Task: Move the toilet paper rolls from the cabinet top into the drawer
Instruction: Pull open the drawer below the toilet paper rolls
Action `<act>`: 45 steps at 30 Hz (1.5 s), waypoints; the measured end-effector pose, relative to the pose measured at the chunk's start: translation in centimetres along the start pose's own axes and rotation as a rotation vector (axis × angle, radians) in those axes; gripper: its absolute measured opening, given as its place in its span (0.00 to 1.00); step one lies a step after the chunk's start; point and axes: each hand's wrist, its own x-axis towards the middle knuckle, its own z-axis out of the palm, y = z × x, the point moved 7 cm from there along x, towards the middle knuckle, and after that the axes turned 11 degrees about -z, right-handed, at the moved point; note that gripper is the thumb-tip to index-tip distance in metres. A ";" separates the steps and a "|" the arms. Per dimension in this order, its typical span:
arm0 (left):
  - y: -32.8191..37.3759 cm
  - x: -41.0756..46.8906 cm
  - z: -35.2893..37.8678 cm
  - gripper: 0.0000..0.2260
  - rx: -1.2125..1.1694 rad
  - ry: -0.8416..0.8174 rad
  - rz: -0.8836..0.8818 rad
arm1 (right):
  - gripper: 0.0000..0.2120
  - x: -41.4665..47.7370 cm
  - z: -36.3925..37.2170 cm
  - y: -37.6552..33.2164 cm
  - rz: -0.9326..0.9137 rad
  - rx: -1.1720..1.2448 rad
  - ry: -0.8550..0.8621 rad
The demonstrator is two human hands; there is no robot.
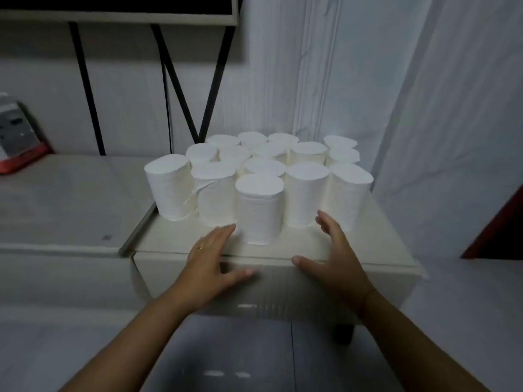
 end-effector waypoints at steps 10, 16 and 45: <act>-3.2 -1.1 3.4 0.38 0.259 0.083 0.082 | 0.33 -2.1 3.5 3.6 -0.092 -0.601 -0.196; -3.6 -1.5 3.7 0.31 0.292 0.134 0.136 | 0.26 -3.1 3.6 3.6 -0.232 -0.646 -0.072; -2.7 -2.9 3.8 0.26 0.327 0.198 0.132 | 0.25 -2.0 3.7 3.5 -0.105 -0.661 -0.053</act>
